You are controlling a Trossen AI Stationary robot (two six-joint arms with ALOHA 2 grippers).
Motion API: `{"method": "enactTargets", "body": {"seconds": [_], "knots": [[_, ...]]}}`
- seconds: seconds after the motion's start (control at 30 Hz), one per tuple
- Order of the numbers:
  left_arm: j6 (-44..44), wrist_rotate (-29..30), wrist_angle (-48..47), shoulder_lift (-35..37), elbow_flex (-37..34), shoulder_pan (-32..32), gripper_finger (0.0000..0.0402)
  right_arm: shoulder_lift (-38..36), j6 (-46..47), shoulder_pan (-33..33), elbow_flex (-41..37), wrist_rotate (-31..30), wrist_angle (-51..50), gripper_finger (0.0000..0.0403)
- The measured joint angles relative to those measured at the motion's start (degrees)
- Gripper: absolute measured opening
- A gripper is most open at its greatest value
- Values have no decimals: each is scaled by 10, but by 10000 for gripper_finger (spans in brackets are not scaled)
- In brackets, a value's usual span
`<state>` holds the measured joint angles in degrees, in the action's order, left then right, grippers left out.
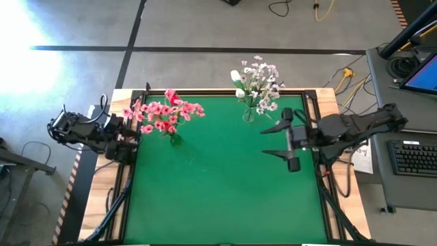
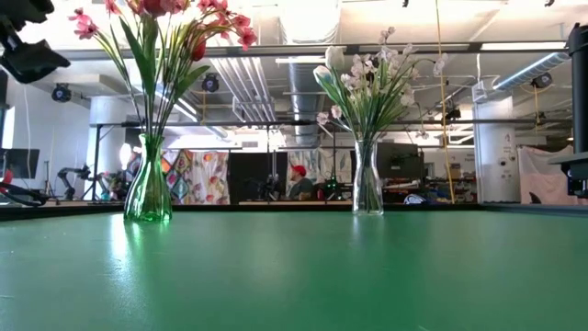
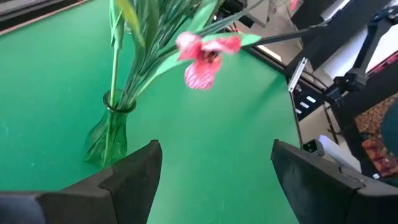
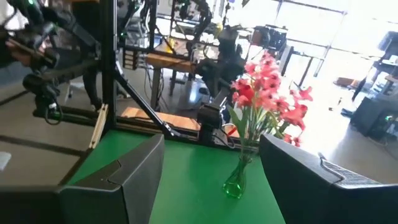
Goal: Sort flowers into vase by color
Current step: Return to Home Position
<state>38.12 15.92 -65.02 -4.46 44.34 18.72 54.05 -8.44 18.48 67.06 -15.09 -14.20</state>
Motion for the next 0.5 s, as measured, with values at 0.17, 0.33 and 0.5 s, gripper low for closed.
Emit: {"method": "enactTargets", "body": {"seconds": [0.17,0.33,0.5], "knots": [[4,1,1,41,-22,0,291,-62,14,0,-44,-18,9,258],[-10,52,6,44,-31,0,291,-122,14,0,-88,-46,26,259],[-37,76,29,44,-51,0,291,-180,9,0,-141,-45,39,250]]}}
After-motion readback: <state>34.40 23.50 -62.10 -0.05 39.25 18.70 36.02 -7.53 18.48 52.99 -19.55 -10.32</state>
